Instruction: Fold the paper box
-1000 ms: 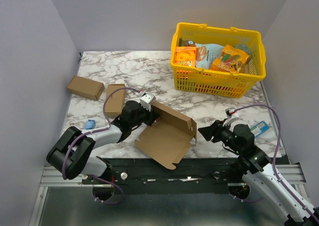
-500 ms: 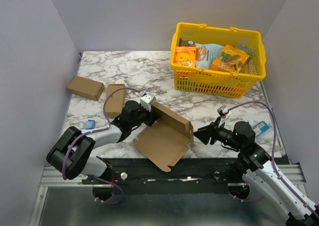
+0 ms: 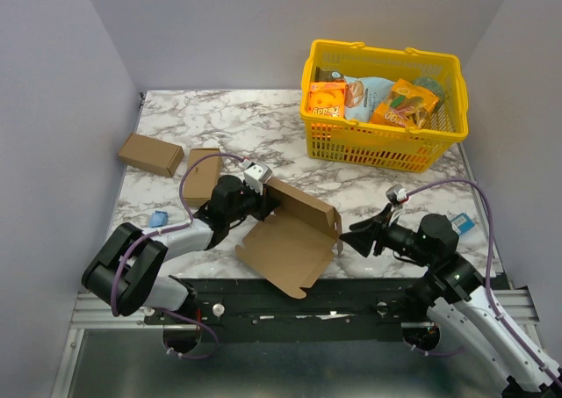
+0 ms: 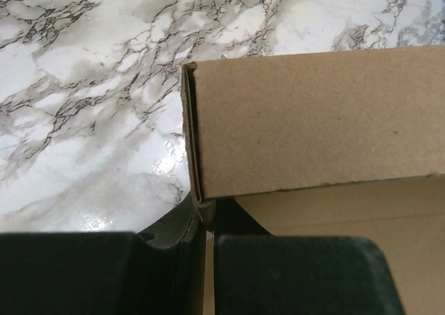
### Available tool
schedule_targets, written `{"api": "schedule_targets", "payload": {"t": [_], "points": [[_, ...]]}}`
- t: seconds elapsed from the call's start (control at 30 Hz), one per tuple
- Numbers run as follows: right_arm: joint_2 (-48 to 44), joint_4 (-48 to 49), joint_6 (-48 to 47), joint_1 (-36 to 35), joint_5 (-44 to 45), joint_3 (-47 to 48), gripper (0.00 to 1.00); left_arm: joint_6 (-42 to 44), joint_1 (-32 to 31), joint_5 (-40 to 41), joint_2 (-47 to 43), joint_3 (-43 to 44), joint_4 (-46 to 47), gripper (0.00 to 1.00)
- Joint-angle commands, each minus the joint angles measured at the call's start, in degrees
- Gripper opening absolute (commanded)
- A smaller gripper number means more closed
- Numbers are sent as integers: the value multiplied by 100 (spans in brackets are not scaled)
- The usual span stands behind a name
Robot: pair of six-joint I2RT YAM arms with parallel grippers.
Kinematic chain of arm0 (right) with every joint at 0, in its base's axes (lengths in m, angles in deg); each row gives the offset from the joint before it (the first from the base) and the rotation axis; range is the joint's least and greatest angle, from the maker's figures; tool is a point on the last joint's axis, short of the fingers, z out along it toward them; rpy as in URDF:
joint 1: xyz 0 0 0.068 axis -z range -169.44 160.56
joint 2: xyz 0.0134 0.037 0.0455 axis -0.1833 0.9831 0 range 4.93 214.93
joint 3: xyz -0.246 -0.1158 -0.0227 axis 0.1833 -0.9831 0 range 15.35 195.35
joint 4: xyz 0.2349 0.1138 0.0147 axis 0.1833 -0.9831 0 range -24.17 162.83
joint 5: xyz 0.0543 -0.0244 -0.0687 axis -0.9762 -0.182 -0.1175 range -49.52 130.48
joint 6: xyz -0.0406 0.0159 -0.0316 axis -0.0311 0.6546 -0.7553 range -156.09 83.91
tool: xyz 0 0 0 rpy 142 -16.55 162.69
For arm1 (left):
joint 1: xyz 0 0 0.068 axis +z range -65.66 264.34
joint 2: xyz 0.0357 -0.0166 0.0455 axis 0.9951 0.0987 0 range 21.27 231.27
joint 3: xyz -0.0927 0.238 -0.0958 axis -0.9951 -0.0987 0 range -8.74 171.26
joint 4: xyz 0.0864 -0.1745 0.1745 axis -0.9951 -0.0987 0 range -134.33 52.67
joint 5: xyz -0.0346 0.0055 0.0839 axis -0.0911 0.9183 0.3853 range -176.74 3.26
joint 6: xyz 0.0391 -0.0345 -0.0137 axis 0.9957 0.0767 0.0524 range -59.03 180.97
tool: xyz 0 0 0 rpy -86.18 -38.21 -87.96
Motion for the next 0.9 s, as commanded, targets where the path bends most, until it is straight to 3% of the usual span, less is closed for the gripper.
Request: {"api": "schedule_targets", "payload": {"t": [0.0,0.3,0.87], "points": [[171,-47,-217,-31,10,114,58,-90,24,-257,3,-25,211,0],[699,823,-147,-31,-7,-88,58,-125,24,50,73,19,79,0],[1375,1334,-156,-259,915,-115,56,-152,-3,613,-6,-7,-62,0]]}}
